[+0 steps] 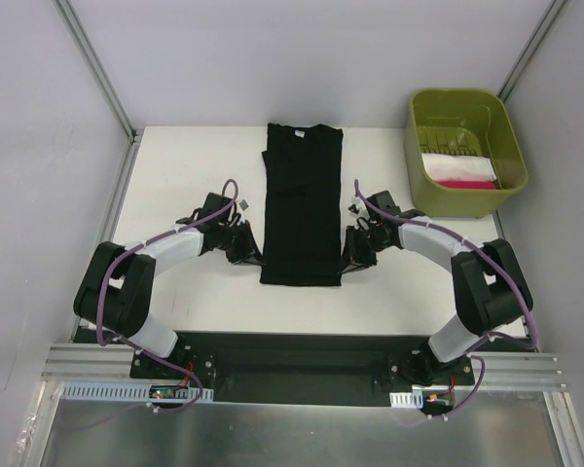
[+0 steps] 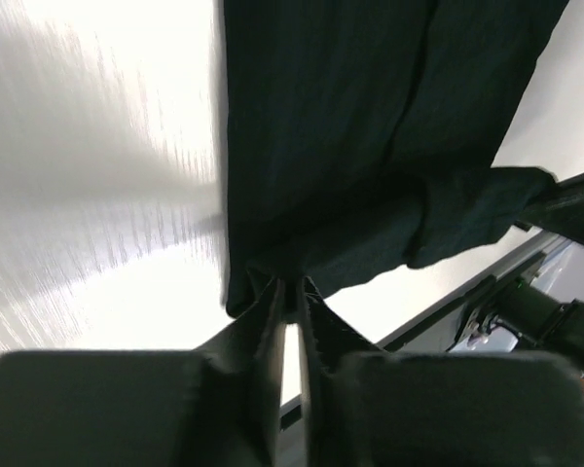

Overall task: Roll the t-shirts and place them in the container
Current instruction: Roll the T-shirt to the center of the board.

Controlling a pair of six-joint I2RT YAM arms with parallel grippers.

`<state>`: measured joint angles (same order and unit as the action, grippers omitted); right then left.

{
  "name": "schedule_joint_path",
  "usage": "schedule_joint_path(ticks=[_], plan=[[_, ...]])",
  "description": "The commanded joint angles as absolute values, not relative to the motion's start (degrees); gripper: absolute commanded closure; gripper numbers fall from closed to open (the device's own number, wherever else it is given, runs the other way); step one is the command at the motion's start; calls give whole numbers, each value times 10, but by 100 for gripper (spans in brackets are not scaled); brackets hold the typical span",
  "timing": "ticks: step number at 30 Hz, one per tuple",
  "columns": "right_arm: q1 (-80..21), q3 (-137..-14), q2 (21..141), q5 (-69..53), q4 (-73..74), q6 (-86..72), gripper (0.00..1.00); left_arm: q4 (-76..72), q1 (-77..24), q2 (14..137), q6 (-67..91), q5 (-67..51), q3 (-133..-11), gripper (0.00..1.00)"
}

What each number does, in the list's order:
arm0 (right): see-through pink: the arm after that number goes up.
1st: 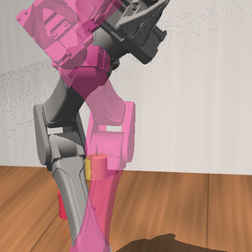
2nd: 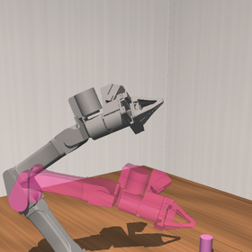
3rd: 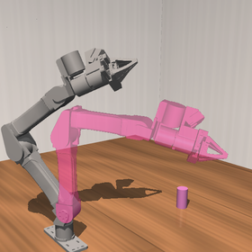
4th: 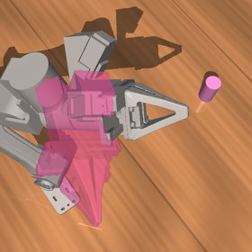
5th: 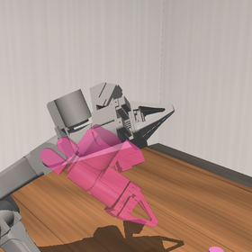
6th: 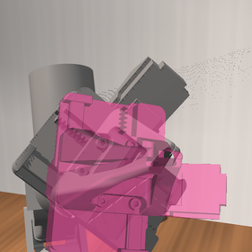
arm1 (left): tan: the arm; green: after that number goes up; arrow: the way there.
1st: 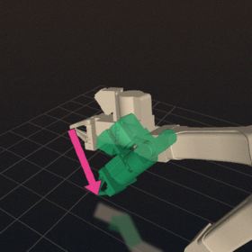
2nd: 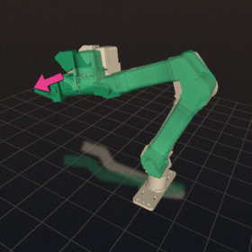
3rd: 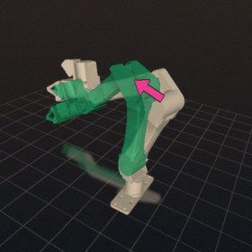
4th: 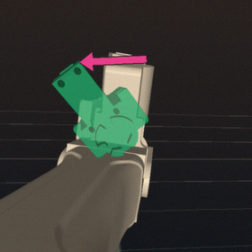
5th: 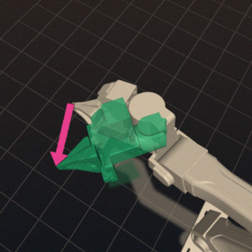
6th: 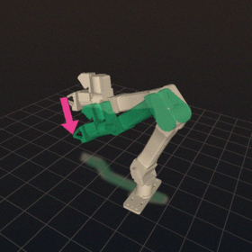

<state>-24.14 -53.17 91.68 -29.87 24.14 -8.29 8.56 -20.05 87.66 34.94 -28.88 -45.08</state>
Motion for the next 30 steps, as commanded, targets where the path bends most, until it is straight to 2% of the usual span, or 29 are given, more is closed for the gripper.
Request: schedule_joint_path(ticks=[1,2,3,6,8,11,12,15,20,30], plan=[[-234,-569,930,-278,242,-73,72,76,-188,886,345,-282,-477,82],[-227,-575,929,-271,245,-69,65,76,-183,885,339,-286,-484,68],[-222,-581,922,-264,249,-59,55,79,-180,876,332,-288,-489,63],[-202,-605,891,-246,264,-4,48,108,-176,843,268,-306,-512,56],[-202,-613,877,-264,289,40,48,111,-177,824,262,-333,-495,54],[-212,-609,877,-318,327,77,53,109,-179,813,289,-406,-459,68],[-214,-604,881,-334,332,76,58,106,-187,811,294,-420,-451,81],[-228,-577,886,-377,327,67,73,91,-201,819,279,-445,-439,98],[-268,-591,930,-412,330,101,83,65,-221,855,268,-466,-440,100],[-292,-642,1017,-396,340,112,91,55,-232,937,255,-462,-468,100]])
